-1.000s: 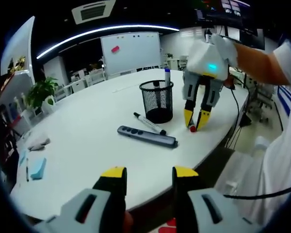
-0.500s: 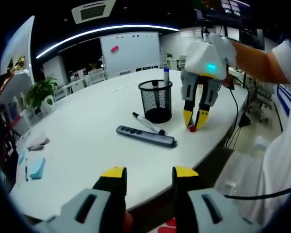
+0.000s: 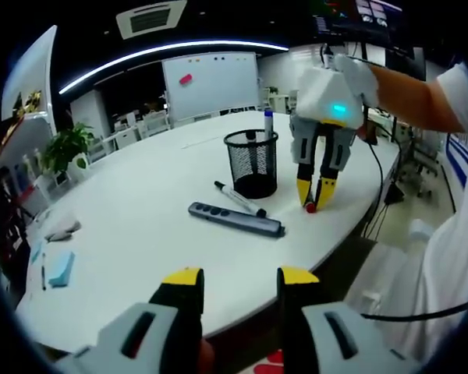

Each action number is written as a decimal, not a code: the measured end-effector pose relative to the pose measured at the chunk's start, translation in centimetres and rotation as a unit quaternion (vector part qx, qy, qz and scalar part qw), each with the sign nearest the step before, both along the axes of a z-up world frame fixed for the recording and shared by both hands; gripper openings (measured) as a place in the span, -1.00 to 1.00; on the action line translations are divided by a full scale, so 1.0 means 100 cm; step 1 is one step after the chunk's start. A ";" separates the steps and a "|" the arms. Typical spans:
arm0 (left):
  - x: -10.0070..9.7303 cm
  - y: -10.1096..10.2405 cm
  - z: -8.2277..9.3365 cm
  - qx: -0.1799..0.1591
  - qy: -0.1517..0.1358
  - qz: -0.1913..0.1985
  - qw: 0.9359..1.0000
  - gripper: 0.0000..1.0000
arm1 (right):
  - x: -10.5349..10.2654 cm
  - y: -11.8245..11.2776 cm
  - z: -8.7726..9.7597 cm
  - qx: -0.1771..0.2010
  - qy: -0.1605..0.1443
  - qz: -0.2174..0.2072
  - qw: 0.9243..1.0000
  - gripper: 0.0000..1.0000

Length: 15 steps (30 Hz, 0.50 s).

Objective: Place the scattered laser pointers and whiteboard markers into the pen holder and stack the scattered paper cups together

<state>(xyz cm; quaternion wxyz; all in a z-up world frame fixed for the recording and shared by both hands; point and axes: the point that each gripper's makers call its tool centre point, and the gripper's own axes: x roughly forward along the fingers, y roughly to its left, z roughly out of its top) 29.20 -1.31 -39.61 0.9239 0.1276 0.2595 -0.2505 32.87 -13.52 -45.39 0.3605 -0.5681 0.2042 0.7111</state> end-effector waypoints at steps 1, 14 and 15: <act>0.000 0.000 0.000 0.001 0.000 0.000 1.000 -0.24 | 0.000 0.000 0.000 0.000 0.000 0.000 1.000 -0.83; -0.001 0.001 -0.001 0.001 0.001 -0.001 1.000 -0.24 | 0.000 0.001 0.000 0.002 0.003 -0.002 1.000 -0.82; -0.001 0.000 -0.001 0.002 0.001 -0.001 1.000 -0.24 | 0.000 0.001 0.000 0.003 0.002 0.000 1.000 -0.82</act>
